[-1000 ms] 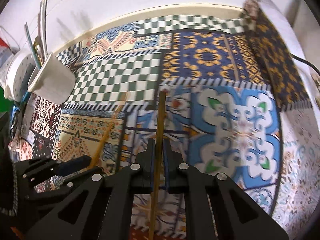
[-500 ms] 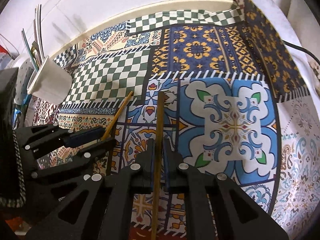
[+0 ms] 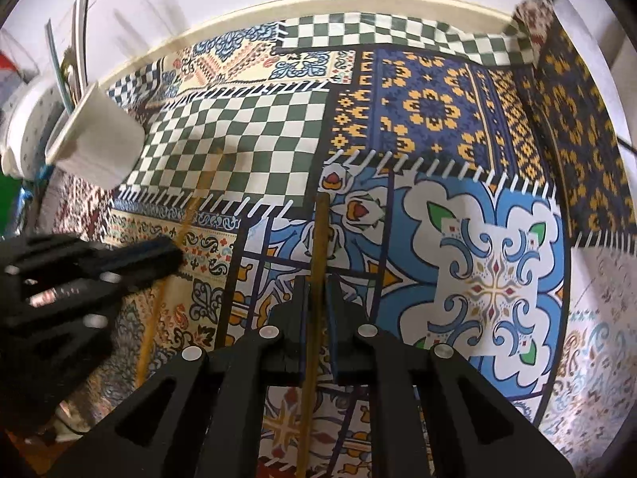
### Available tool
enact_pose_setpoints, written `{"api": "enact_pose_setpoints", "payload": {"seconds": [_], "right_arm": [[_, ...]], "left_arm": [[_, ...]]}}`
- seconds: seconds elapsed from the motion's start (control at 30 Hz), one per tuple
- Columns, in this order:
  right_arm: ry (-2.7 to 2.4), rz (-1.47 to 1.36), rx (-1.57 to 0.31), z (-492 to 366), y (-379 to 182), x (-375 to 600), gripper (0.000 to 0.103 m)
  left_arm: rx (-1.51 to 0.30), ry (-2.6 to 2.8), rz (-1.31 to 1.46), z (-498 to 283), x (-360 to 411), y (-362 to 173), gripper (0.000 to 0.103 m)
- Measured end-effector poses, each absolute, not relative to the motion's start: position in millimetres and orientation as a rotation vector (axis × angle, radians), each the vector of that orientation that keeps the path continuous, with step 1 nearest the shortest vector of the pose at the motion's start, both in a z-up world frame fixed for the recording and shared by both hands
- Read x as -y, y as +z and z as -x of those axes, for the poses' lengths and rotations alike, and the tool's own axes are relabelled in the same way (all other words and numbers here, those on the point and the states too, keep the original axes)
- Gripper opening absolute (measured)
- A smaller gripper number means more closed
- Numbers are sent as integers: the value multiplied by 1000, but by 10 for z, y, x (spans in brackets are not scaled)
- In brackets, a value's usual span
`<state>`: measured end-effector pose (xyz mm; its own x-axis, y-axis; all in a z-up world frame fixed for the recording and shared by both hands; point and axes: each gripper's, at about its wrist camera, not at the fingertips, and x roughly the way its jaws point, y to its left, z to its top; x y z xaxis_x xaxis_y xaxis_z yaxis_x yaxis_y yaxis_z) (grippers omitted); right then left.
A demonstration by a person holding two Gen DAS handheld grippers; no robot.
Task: Organize utensils
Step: 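Lift both chopsticks and carry them above the white cup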
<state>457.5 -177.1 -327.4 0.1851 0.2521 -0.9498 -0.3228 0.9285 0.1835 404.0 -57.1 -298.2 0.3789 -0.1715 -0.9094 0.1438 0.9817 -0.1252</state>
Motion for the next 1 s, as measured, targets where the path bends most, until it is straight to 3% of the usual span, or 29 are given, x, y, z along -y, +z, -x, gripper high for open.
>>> {"api": "enact_pose_setpoints", "payload": {"seconds": [0.4, 1.0], "right_arm": [[447, -11, -1173, -4357, -2691, 1727, 7], [537, -26, -896, -3961, -1701, 1468, 7]], "left_arm": [[-954, -167, 85, -3413, 274, -2227, 3], [-711, -72, 127, -2845, -6, -1520, 3]]}}
